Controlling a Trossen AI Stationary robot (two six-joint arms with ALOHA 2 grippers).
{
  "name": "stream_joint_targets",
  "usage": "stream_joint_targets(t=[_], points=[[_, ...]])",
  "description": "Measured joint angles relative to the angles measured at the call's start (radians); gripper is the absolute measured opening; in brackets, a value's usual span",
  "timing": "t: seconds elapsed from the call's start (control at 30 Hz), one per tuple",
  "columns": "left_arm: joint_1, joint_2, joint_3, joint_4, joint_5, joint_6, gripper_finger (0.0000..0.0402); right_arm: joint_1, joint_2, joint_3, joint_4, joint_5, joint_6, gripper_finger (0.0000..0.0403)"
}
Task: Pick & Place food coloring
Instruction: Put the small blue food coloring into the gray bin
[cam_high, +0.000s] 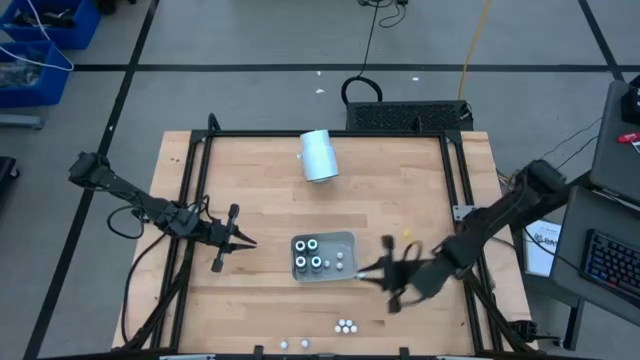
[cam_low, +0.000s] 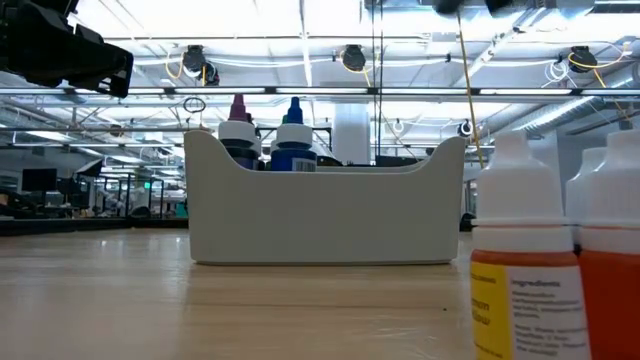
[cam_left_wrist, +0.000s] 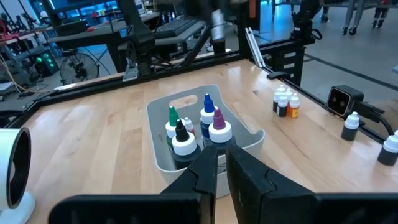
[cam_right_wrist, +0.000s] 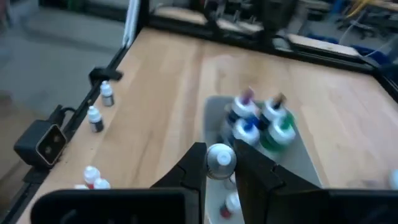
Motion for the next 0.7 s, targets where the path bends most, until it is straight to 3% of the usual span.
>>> stream_joint_targets(t=[0.13,0.27,0.7], points=[[0.0,0.0,0.0,0.0,0.0,0.004,0.0042,0.002,-0.141,-0.36,0.388,0.096,0.075,0.0048],[0.0,0.0,0.0,0.0,0.0,0.008,0.0042,-0.01,-0.167,-0.546,0.707,0.124,0.061,0.0047],[0.0,0.0,0.0,0.093,-0.001,0.034,0.0042,-0.026,-0.15,-0.626,0.765,0.123,-0.044,0.0046]])
